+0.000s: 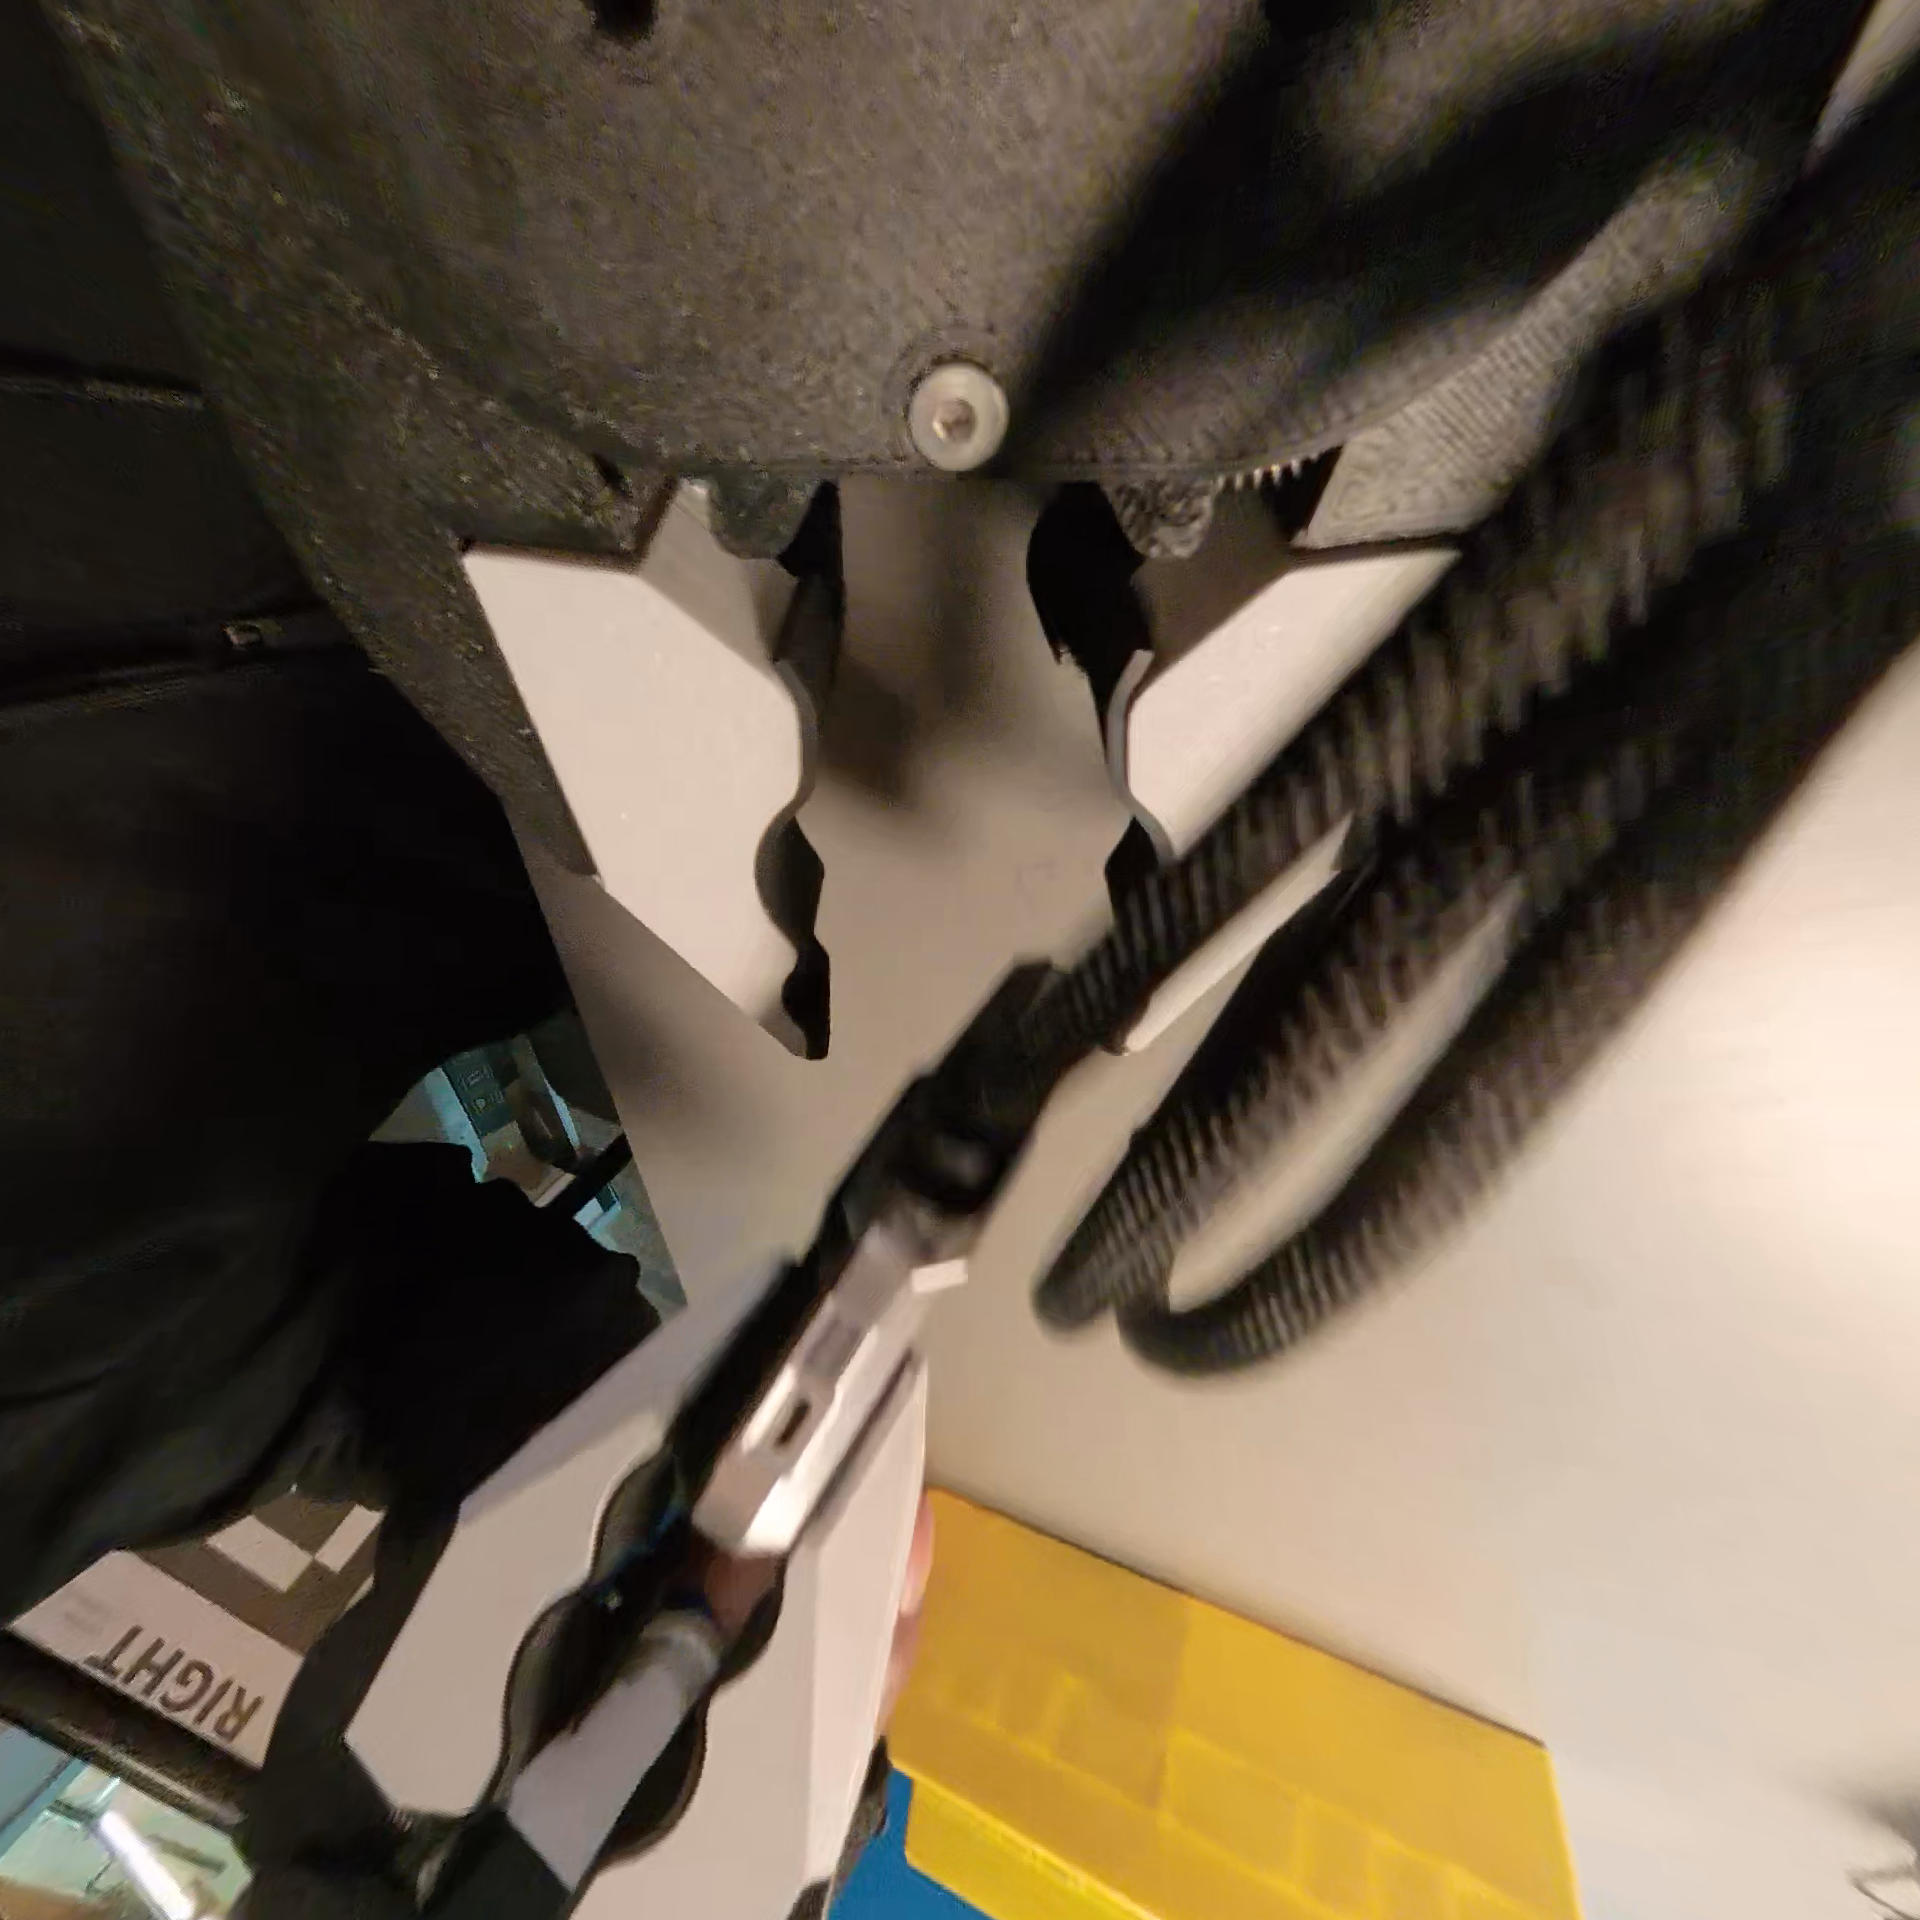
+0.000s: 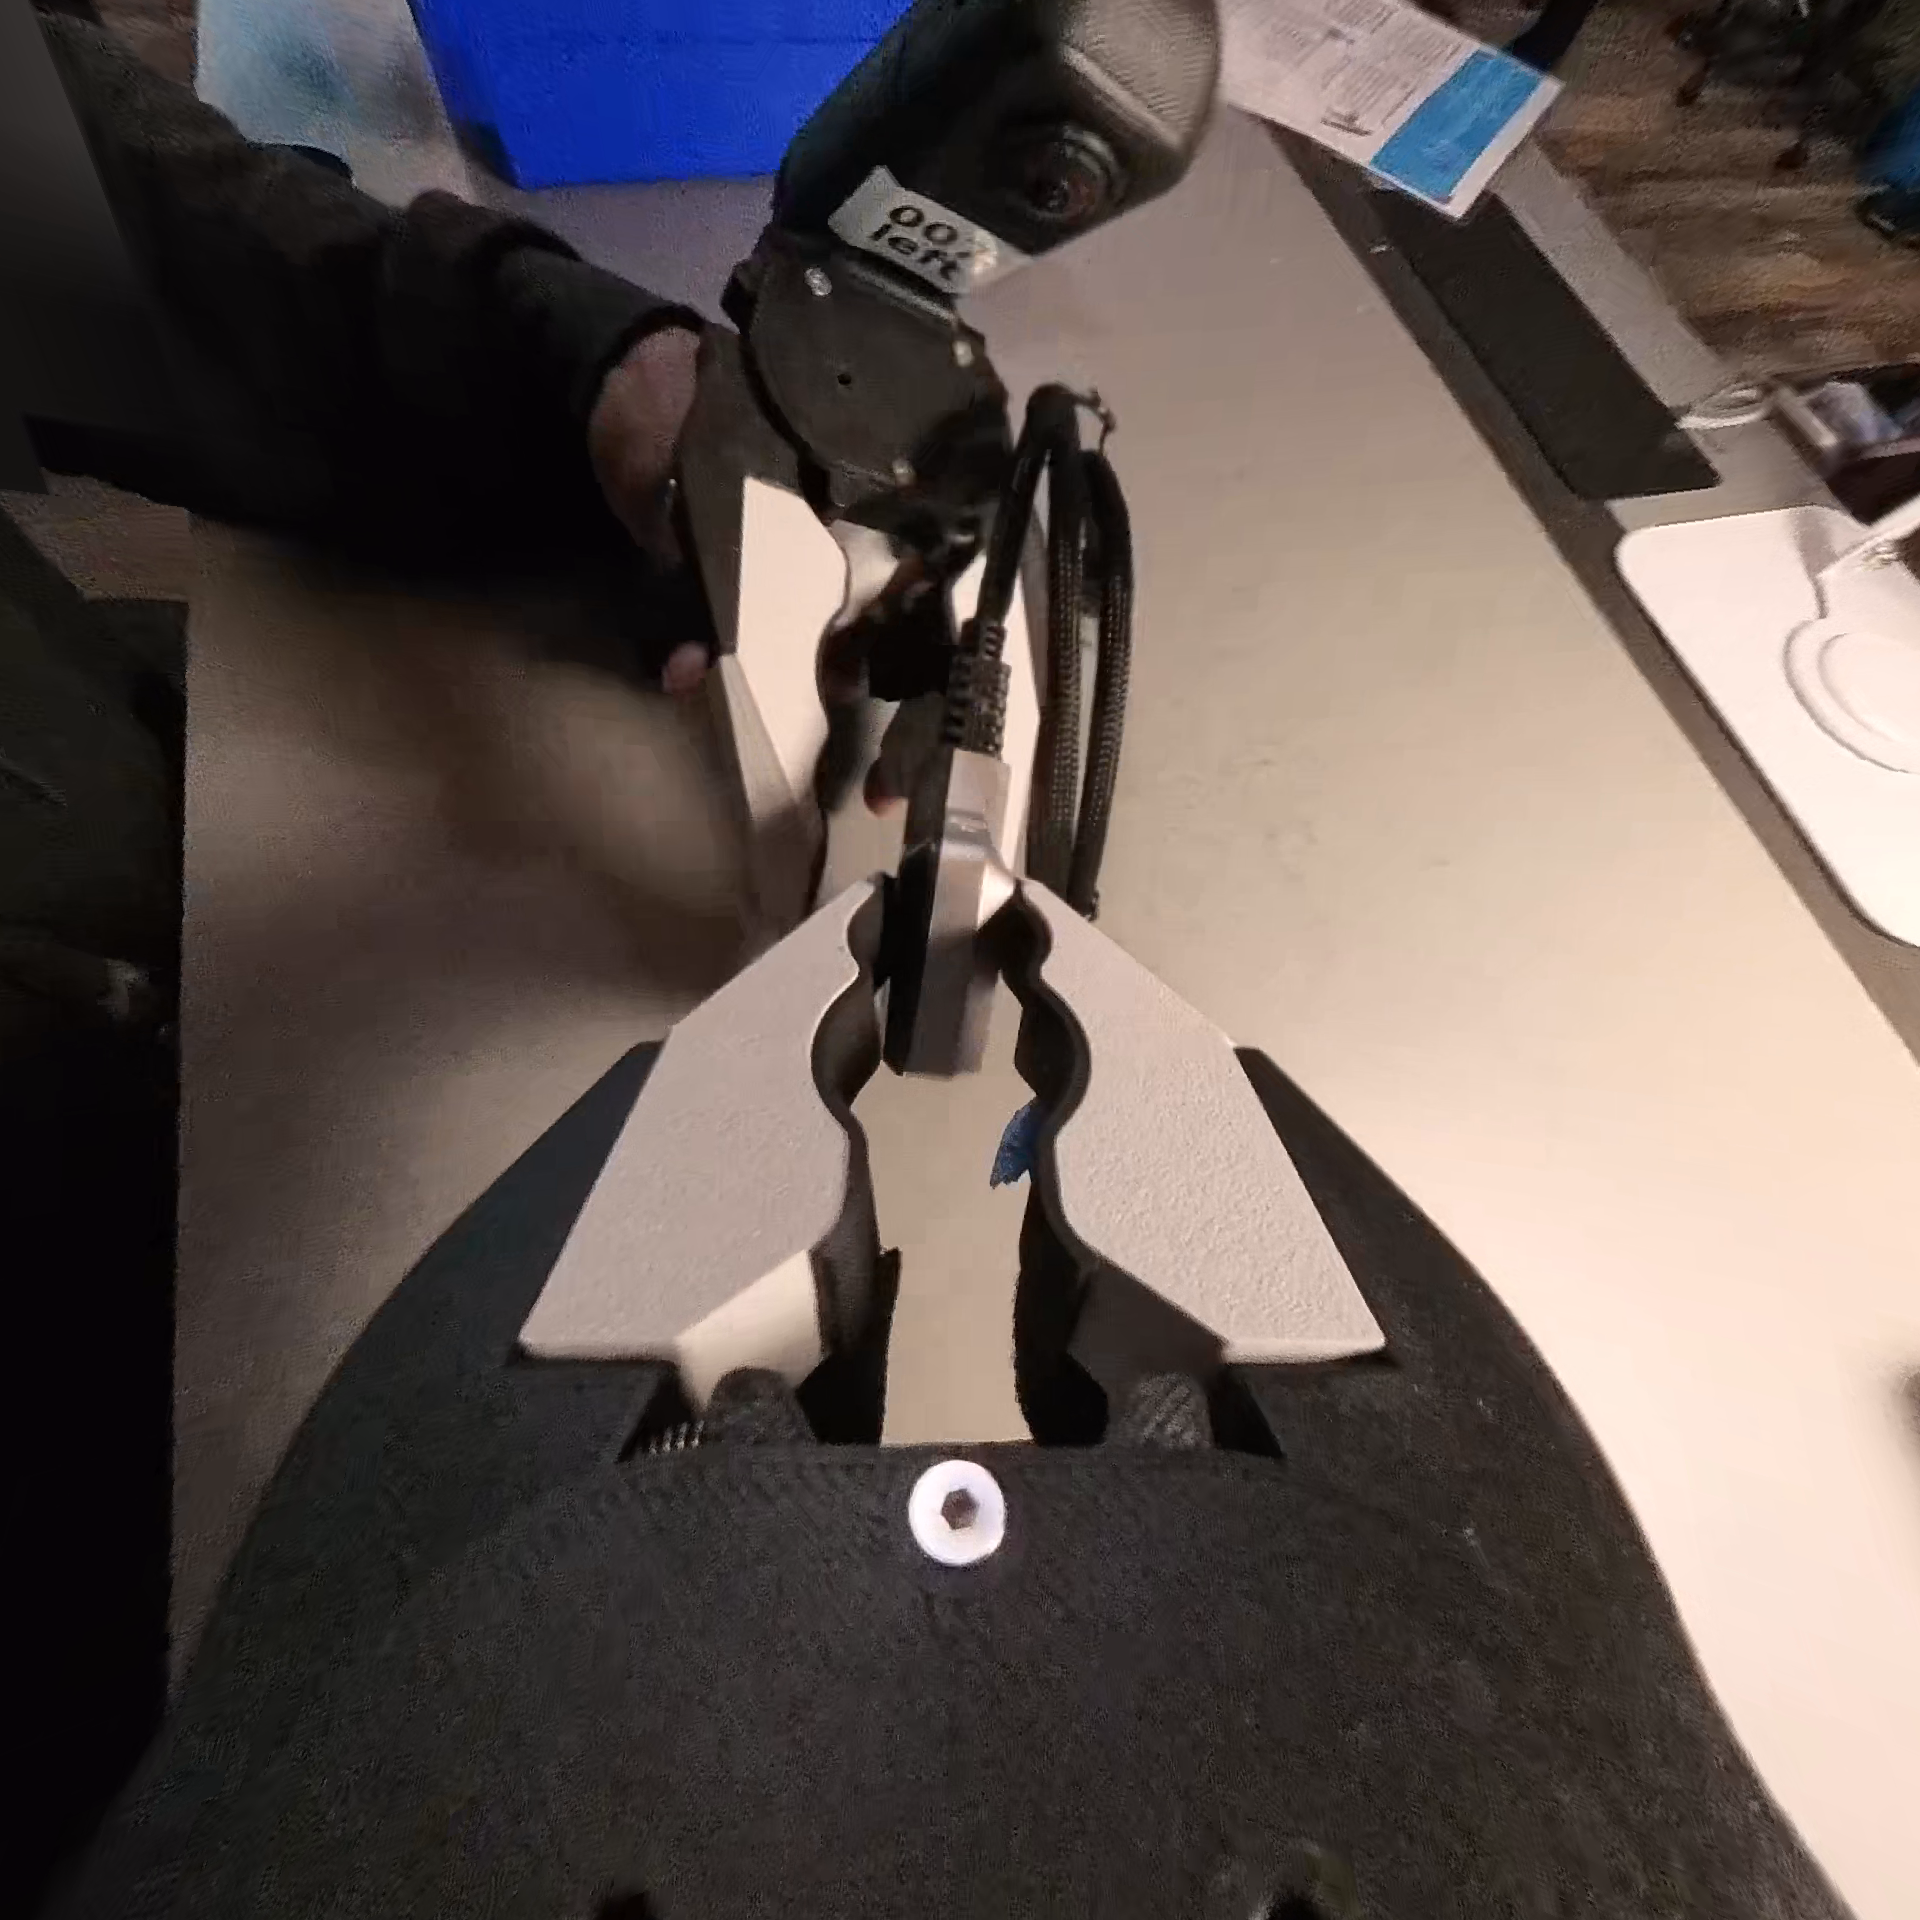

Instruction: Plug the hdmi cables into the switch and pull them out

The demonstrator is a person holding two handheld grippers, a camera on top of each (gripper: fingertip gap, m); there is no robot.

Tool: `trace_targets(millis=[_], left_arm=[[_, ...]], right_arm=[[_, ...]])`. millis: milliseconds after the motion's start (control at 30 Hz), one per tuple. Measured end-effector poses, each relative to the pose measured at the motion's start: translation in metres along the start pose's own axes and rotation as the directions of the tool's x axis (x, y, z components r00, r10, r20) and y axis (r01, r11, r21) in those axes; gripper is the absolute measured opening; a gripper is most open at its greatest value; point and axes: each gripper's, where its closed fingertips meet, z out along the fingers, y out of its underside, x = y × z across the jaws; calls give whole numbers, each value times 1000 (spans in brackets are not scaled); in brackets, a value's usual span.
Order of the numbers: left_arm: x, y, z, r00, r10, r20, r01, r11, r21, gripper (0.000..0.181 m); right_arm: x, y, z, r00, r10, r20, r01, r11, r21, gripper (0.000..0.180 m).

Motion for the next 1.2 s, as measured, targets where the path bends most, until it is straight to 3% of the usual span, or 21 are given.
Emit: trace_targets(millis=[200, 400, 600, 900, 1067, 1200], left_arm=[[10, -7, -3, 998, 41, -53, -38, 998, 58, 49], [1, -1, 0, 999, 4, -34, -3, 1000, 30, 46], [-5, -6, -5, 998, -53, -38, 56, 996, 66, 44], [-8, -5, -5, 996, -77, -38, 80, 995, 66, 43], [-10, -6, -6, 995, -95, -40, 98, 992, 75, 42], [-11, -7, -6, 992, -116, -48, 119, 990, 78, 42]], right_arm=[[61, -5, -90, 967, 17, -253, -9, 999, 34, 20], [123, -12, -210, 857, 107, -503, -35, 988, 150, 20], [158, 29, -295, 797, 250, -550, -183, 968, 174, 20], [179, 134, -324, 885, 375, -277, -380, 924, 38, 20], [220, 186, -325, 859, 399, -321, -464, 872, -159, 20], [259, 199, -316, 836, 397, -378, -487, 854, -181, 21]])
